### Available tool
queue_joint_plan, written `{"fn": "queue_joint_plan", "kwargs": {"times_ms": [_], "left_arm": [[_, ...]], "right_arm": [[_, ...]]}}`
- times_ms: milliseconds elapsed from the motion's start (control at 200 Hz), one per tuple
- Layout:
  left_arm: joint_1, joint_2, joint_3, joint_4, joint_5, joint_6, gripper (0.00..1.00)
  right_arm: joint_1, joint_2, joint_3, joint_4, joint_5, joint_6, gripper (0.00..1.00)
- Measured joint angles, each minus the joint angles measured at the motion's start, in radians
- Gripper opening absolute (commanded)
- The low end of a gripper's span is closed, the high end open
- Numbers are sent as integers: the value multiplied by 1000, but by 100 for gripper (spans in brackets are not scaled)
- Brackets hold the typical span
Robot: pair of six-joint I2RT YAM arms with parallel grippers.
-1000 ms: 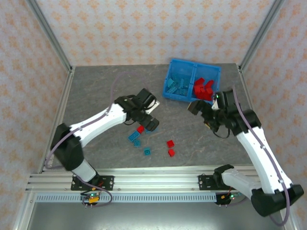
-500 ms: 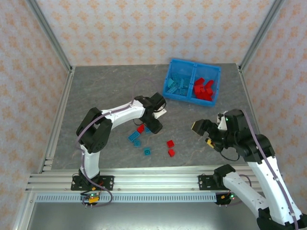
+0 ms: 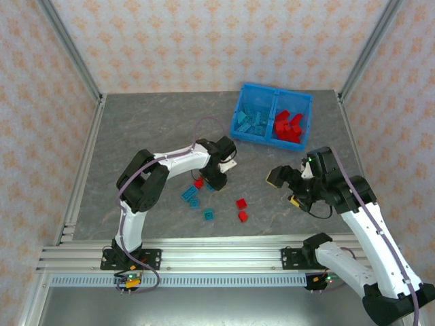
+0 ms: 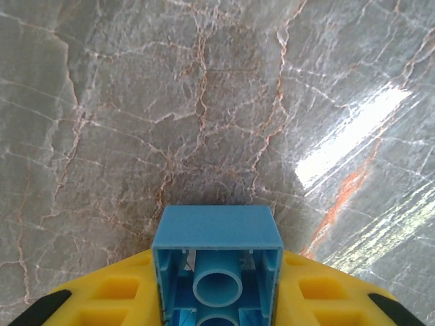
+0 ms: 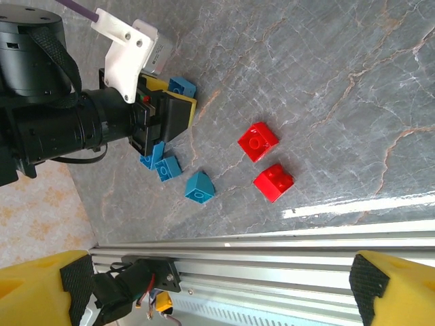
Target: Sort the legos into containers by color
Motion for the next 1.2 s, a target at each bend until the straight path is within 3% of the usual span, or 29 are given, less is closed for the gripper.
{"fn": "queue_joint_plan", "kwargs": {"times_ms": [230, 506, 676, 886, 1006, 1096, 1201], "left_arm": [[0, -73, 120, 29, 28, -84, 32], [4, -100, 447, 302, -53, -322, 31], [28, 132, 674, 412, -104, -575, 31], [54, 500, 1065, 311, -189, -731, 33], [72, 610, 1180, 268, -209, -793, 39], [87, 627, 1191, 256, -208, -809, 62], [95, 627, 1208, 258, -190, -831, 70]], "right_arm": [[0, 19, 4, 10, 16, 1, 97], [0, 29, 24, 75, 59, 32, 97], [0, 94, 68, 107, 73, 43, 97], [0, 95, 91, 120, 87, 51, 97], [0, 79, 91, 120, 95, 61, 97], [0, 71, 91, 120, 101, 70, 97], [0, 68, 91, 121, 101, 80, 97]]}}
